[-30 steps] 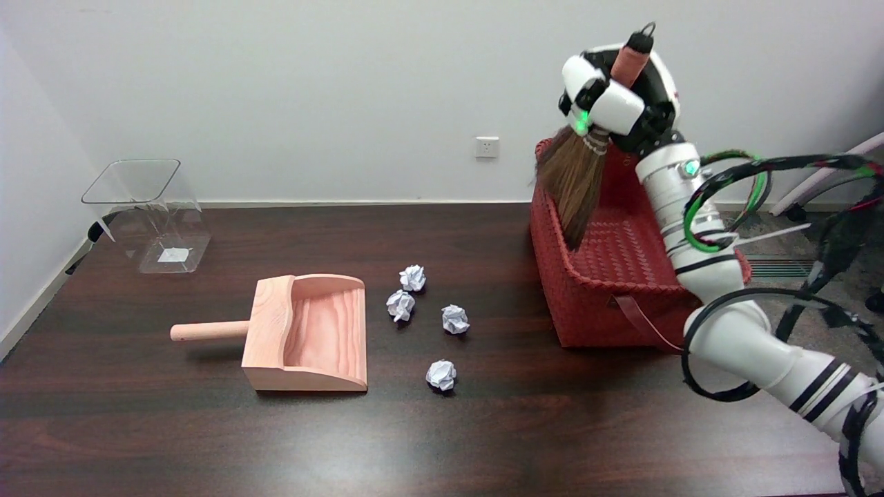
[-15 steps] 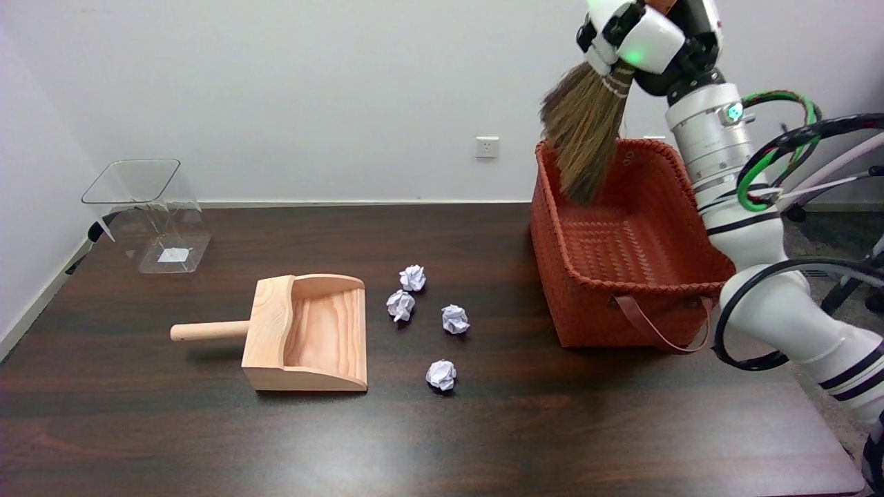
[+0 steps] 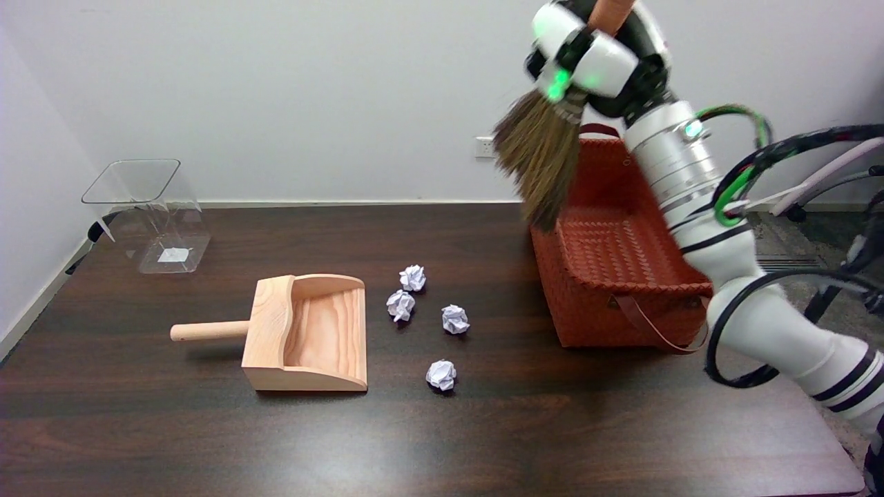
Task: Pick up the broom in the basket.
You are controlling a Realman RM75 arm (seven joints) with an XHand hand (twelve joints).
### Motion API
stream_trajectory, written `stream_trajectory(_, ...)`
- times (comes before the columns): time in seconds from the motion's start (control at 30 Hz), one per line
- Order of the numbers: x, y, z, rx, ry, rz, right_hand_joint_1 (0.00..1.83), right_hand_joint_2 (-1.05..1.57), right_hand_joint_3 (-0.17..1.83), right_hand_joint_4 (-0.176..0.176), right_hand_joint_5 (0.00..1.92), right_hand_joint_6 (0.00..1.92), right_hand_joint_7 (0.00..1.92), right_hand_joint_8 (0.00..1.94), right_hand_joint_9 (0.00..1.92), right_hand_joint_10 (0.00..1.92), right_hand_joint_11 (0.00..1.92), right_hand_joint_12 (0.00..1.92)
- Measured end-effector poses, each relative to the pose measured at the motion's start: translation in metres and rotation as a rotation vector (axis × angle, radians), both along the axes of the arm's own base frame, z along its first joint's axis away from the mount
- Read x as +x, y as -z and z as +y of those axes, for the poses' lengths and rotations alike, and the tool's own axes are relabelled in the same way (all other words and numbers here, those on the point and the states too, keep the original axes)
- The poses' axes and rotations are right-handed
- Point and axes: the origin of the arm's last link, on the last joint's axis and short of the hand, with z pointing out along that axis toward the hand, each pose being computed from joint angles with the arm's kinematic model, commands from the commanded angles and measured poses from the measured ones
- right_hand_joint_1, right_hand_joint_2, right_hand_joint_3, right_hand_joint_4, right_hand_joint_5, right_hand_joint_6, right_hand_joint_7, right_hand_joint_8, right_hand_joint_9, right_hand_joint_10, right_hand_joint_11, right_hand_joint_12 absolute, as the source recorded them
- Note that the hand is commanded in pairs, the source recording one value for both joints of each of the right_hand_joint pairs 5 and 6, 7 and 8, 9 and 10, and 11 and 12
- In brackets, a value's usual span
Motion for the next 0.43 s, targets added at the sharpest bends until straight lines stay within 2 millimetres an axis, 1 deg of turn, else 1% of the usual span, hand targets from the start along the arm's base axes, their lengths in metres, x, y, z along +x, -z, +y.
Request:
stream_trajectory(0.07, -0.007, 0.007, 0.0, 0.02, 0.021, -0.005, 1.14, 0.99, 1.24, 0.0, 1.92, 1.92, 1.92, 1.92, 1.92, 1.92, 1.82, 1.82)
stream_trajectory(0.13, -0.018, 0.016, 0.0, 0.048, 0.055, -0.014, 1.15, 1.0, 1.24, 0.0, 1.92, 1.92, 1.92, 1.92, 1.92, 1.92, 1.82, 1.82)
stream_trajectory(0.43, -0.064, 0.046, -0.002, 0.12, 0.185, -0.041, 1.15, 1.01, 1.22, 0.0, 1.92, 1.92, 1.92, 1.92, 1.92, 1.92, 1.81, 1.81)
